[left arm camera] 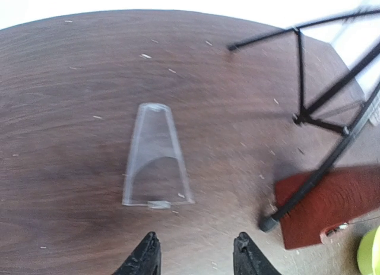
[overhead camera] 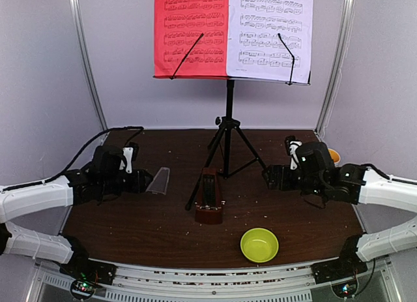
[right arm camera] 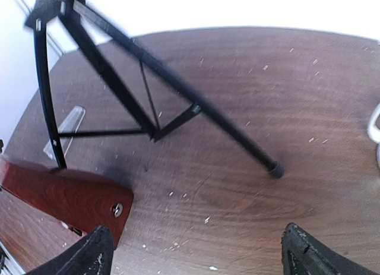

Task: Set up the instrument practice props

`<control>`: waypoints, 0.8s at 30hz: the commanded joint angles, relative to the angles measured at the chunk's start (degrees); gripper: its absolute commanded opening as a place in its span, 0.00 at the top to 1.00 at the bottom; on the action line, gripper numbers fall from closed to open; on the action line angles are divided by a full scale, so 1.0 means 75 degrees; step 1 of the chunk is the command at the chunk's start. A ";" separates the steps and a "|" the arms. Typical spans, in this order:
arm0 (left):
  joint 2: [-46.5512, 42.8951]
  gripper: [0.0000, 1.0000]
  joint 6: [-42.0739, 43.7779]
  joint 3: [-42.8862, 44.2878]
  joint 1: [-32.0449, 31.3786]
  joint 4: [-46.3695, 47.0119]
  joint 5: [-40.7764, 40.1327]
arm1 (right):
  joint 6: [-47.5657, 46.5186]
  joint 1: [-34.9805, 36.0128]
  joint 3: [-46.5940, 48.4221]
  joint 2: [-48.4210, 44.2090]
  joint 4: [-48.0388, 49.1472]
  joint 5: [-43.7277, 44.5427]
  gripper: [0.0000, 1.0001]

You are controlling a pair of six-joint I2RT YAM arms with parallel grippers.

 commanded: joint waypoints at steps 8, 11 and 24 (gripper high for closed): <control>-0.0545 0.53 0.1380 0.1617 0.1265 -0.1366 0.0112 | -0.0966 -0.1460 0.0890 -0.1304 -0.0706 -0.1316 0.00; -0.0397 0.46 0.1717 0.2271 0.1262 -0.1845 0.0303 | -0.0990 -0.1612 0.1017 -0.1592 -0.0655 -0.1659 0.00; -0.0690 0.02 0.1607 0.3298 0.1093 -0.2973 0.1186 | -0.0790 -0.1638 0.0827 -0.2438 -0.0469 -0.3067 0.00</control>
